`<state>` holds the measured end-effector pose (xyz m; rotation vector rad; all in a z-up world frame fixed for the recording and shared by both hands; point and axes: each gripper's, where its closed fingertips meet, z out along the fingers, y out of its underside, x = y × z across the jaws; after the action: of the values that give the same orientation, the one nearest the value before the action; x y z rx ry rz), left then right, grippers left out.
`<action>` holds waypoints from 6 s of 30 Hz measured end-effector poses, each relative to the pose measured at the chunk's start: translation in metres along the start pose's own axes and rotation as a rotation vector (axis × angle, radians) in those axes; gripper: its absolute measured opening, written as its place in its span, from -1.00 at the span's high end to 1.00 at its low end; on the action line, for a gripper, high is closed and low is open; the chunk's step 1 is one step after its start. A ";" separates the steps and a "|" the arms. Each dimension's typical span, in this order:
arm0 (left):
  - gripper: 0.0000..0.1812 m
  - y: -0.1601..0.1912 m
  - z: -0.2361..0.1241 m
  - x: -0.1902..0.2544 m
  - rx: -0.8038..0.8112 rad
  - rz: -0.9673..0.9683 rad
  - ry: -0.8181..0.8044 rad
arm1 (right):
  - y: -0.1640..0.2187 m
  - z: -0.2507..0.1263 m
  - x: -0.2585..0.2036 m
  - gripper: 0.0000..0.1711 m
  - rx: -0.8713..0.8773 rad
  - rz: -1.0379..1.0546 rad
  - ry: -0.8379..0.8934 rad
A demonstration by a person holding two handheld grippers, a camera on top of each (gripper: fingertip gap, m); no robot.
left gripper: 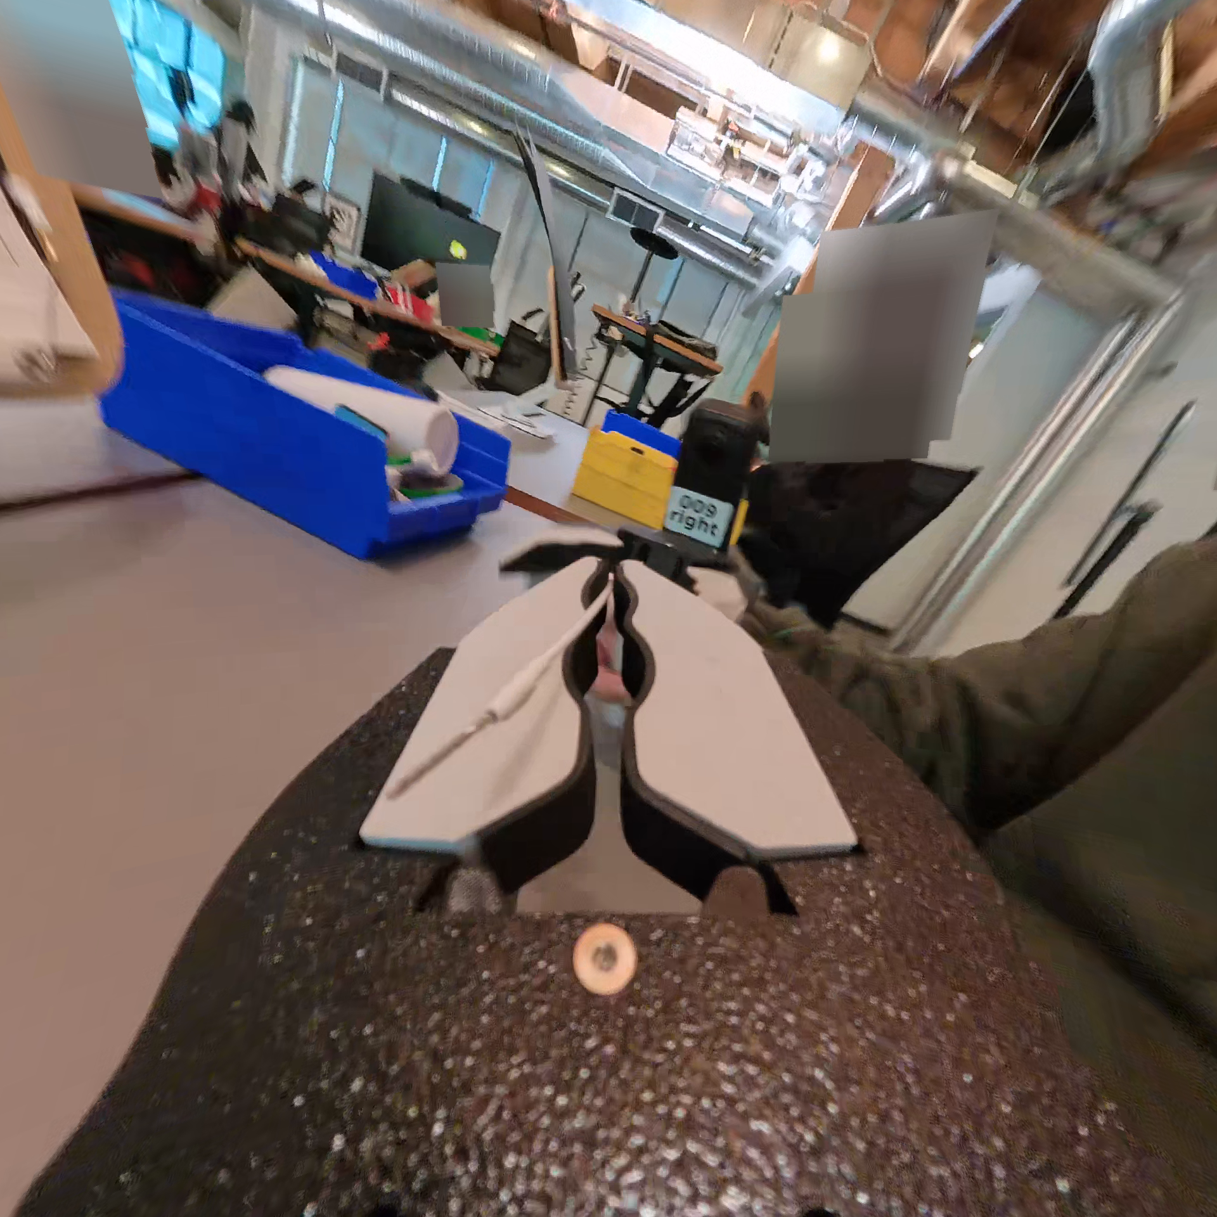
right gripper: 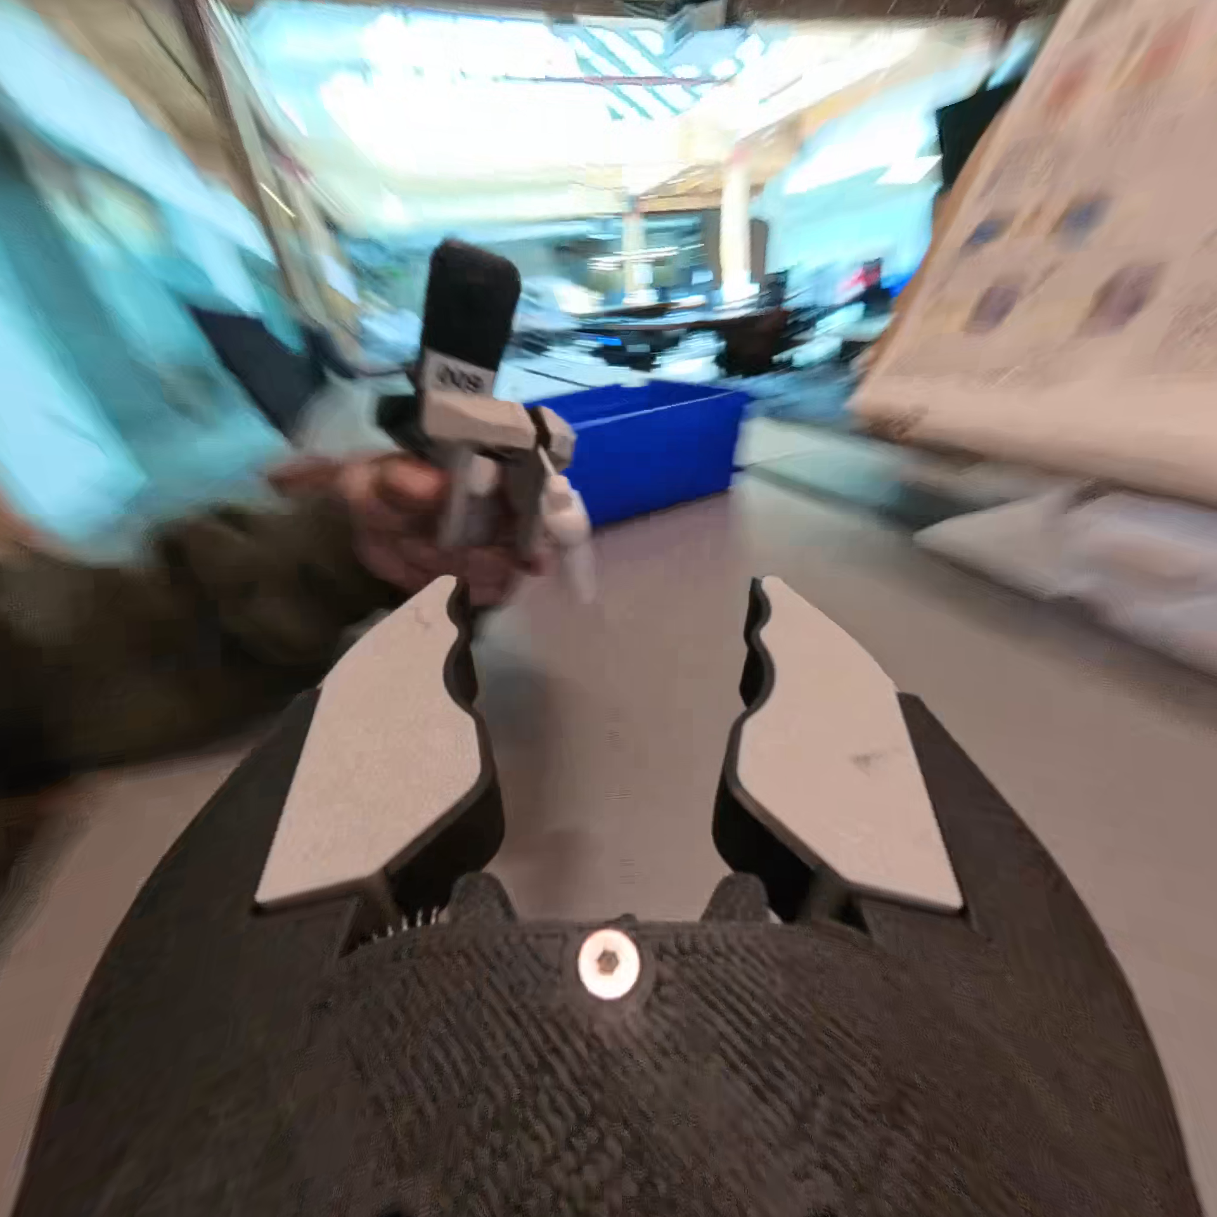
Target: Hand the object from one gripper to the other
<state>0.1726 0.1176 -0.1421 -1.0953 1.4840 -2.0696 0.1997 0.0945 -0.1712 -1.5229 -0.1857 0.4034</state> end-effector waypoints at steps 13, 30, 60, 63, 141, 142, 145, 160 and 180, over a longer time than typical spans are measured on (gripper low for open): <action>0.99 0.008 0.009 0.019 -0.073 0.416 -0.001 | 0.000 0.008 -0.041 0.33 0.088 1.154 -0.598; 0.99 0.035 0.019 0.028 -0.232 0.697 0.013 | -0.002 0.006 -0.024 0.46 0.171 1.217 -0.551; 0.49 0.028 0.028 -0.005 -0.248 0.363 -0.260 | 0.008 -0.012 0.037 0.84 -0.282 -0.739 0.435; 0.55 0.032 0.033 -0.012 -0.235 0.250 -0.319 | 0.005 -0.008 0.038 0.84 -0.321 -0.895 0.519; 0.85 0.019 0.014 0.003 -0.079 0.063 -0.017 | -0.015 -0.004 -0.020 0.37 0.142 0.164 -0.186; 0.85 0.016 0.013 0.004 -0.072 0.137 -0.032 | -0.018 -0.006 -0.016 0.36 0.171 0.292 -0.213; 0.86 0.012 0.013 0.011 -0.081 0.312 -0.035 | -0.025 -0.014 -0.001 0.38 0.260 0.615 -0.292; 0.85 0.038 0.025 0.016 -0.268 0.875 -0.101 | -0.010 -0.007 -0.036 0.83 0.106 0.796 -0.490; 0.55 0.028 0.013 -0.026 -0.206 0.599 -0.328 | -0.144 -0.174 0.194 0.85 0.107 -0.387 0.924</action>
<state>0.1954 0.1163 -0.1752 -0.8624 1.6238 -1.2919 0.4617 0.0043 -0.0630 -1.3878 0.2652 -0.5974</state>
